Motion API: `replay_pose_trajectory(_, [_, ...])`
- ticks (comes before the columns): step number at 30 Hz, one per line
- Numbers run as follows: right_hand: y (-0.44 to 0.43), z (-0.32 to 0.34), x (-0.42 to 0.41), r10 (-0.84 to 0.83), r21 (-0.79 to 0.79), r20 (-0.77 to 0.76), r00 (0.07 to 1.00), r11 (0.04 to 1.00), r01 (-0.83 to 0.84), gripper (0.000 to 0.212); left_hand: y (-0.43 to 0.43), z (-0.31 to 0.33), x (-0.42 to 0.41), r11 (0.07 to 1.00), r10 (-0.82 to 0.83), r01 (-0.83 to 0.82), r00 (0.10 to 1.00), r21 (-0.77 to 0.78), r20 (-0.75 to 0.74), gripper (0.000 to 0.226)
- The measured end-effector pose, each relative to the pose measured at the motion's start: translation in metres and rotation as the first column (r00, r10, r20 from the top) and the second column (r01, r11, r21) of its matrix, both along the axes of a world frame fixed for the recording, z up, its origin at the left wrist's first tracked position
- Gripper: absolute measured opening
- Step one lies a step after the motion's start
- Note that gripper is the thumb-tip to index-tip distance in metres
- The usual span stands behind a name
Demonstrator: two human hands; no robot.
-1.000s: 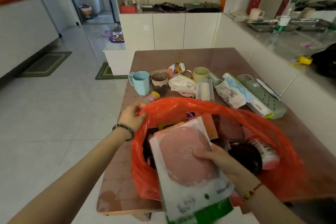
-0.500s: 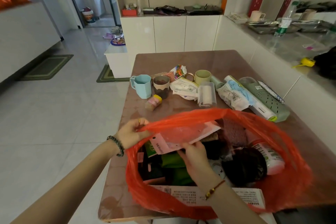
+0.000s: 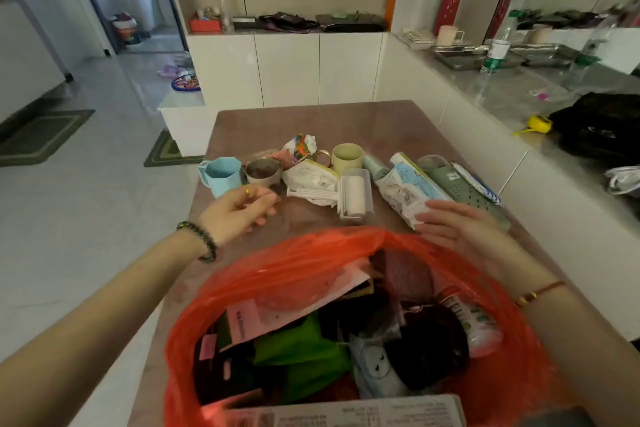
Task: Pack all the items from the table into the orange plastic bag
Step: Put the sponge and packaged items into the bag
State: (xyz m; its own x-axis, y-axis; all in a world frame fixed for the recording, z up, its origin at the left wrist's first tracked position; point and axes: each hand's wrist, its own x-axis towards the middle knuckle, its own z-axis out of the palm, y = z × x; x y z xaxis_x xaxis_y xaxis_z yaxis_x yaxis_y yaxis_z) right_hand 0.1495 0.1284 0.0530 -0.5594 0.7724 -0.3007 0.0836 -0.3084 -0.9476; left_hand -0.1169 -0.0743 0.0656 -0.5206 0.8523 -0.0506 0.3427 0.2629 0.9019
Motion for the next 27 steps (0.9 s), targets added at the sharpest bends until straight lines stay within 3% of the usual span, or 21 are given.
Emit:
replay_pose_trajectory(4, [0.059,-0.022,-0.018,-0.145,0.068,0.151,0.978,0.988,0.136,0.042,0.074,-0.005,0.019,0.998,-0.055,0.054,0.998,0.034,0.009,0.015])
replay_pose_trajectory(7, [0.085,-0.047,-0.033,-0.121,-0.116,0.272,0.954,0.981,0.158,0.067,0.126,-0.017,0.034,0.999,-0.048,0.046,0.993,0.023,0.108,0.026])
replay_pose_trajectory(10, [0.102,-0.075,-0.047,-0.128,-0.316,0.296,0.947,0.922,0.224,0.07,0.169,-0.032,0.045,0.999,-0.014,0.023,0.978,-0.041,0.21,0.032])
replay_pose_trajectory(16, [0.126,-0.113,-0.069,-0.252,-0.447,0.281,0.926,0.82,0.358,0.07,0.216,-0.062,0.056,0.988,0.033,0.037,0.902,-0.151,0.43,0.01])
replay_pose_trajectory(21, [0.136,-0.134,-0.075,-0.509,-0.293,0.206,0.836,0.783,0.549,0.062,0.227,-0.071,0.058,0.974,0.06,0.047,0.889,-0.22,0.454,0.02])
replay_pose_trajectory(27, [0.126,-0.134,-0.077,-0.533,-0.06,0.128,0.836,0.838,0.543,0.035,0.226,-0.066,0.06,0.979,0.118,-0.008,0.833,-0.202,0.54,0.021])
